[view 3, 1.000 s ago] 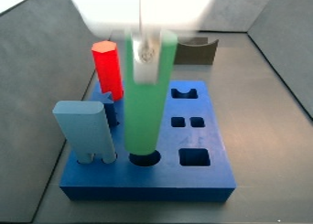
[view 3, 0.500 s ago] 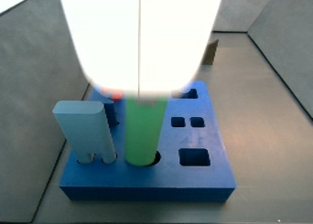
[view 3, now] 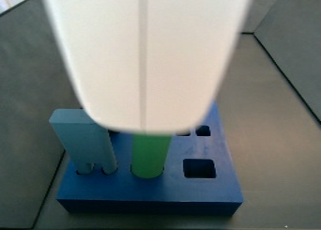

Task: Pick up the oval object. Move up. Move to above the board. Insert the oval object.
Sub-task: Insert the oval object.

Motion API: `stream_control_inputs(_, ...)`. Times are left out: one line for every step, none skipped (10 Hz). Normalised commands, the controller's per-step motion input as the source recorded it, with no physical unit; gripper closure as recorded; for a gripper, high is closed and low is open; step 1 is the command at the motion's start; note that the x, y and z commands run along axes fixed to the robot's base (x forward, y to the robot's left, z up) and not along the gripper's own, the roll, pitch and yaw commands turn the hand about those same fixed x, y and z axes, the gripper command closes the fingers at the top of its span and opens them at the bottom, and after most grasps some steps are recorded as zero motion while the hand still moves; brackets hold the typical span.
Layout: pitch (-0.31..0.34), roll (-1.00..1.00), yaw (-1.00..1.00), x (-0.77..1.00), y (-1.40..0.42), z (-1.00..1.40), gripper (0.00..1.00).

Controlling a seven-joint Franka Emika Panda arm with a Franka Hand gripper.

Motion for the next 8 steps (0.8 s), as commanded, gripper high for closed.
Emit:
stream_control_inputs(-0.009,0.0,-0.18,0.4,-0.01,-0.42,1.0)
stream_control_inputs(-0.027,0.02,-0.21,0.11,-0.09,-0.56,1.0)
stream_control_inputs(-0.034,0.04,-0.19,0.0,-0.11,-0.69,1.0)
stream_control_inputs(-0.019,0.0,-0.11,0.02,-0.04,-0.6,1.0)
stream_control_inputs(0.0,0.0,-0.16,-0.03,0.0,-0.03,1.0)
stream_control_inputs(0.0,-0.02,0.0,0.0,0.01,0.0,1.0)
stream_control_inputs(0.0,0.01,0.0,0.0,0.0,0.0,1.0)
stream_control_inputs(0.0,0.0,0.0,0.0,0.0,0.0,1.0)
